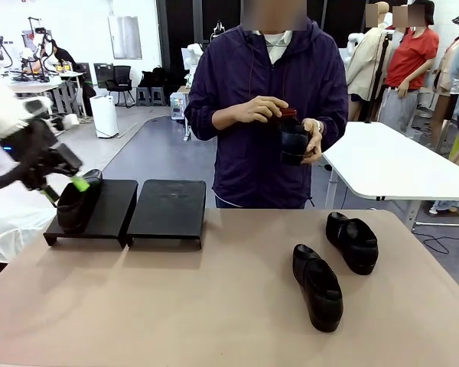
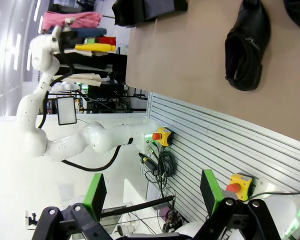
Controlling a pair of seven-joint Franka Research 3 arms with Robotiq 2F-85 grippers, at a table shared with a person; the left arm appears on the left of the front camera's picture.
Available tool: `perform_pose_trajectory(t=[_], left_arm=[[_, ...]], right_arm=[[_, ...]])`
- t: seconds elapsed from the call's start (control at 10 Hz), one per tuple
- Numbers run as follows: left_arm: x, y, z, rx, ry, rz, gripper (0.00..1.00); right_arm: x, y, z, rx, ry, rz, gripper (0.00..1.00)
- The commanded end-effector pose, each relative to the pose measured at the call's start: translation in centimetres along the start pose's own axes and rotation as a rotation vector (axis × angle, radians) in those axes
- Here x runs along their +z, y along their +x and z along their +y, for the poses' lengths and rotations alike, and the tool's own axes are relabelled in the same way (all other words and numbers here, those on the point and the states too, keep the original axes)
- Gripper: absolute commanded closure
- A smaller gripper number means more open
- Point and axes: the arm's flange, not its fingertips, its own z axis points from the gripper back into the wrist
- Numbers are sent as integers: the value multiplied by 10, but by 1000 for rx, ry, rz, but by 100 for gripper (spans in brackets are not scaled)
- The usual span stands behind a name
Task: Organize the shoes by placing them on the stand.
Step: Place the Shoe from the middle of the table onto the Shoes Stand.
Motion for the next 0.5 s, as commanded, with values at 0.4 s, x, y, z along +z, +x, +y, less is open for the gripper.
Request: perform_pose_trajectory(t=[0.4], left_arm=[[24, -171, -11, 96, -106, -219, 0]], right_arm=[[2, 2, 6, 0, 25, -9, 0]])
